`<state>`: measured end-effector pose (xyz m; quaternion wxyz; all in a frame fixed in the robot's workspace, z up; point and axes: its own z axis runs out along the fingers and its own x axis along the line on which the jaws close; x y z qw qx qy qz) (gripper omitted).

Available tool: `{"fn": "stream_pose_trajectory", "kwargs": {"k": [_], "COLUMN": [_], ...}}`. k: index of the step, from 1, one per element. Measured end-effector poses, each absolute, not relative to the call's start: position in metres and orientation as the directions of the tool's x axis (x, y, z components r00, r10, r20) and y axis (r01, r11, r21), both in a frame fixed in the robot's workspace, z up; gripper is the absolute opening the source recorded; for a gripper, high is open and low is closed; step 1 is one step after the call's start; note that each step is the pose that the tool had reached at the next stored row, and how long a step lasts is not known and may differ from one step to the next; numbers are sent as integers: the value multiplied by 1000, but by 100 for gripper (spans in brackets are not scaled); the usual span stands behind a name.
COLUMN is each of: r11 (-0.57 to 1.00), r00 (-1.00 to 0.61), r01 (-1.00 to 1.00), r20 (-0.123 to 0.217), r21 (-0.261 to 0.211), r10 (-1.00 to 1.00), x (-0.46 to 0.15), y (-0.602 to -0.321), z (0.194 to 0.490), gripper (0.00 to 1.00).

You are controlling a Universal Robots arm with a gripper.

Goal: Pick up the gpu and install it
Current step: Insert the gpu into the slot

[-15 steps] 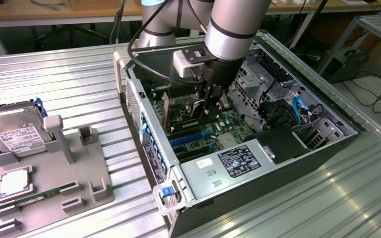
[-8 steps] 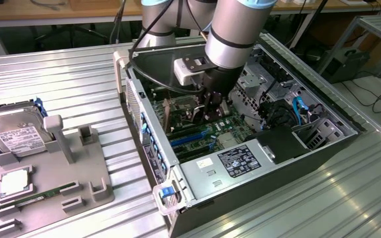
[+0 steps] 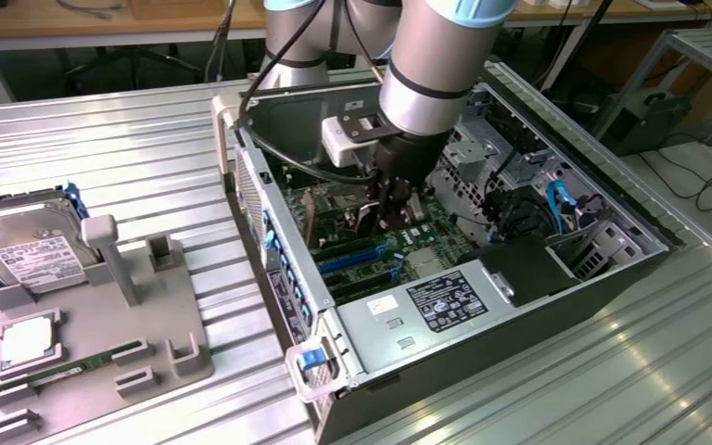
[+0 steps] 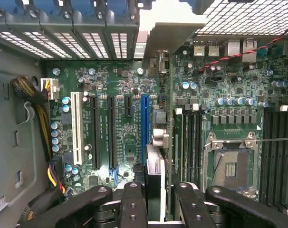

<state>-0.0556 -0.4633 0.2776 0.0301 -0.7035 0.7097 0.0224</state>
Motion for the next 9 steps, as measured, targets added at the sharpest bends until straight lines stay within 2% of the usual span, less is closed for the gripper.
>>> {"fn": "stream_pose_trajectory", "kwargs": {"k": [9], "r11": [9], "r00": [-8], "r01": [-1000], "r20": [-74], "r21": [-11], "r10": [-997], "x": [-57], "y": [-466], "z": [272], "gripper": [28]}}
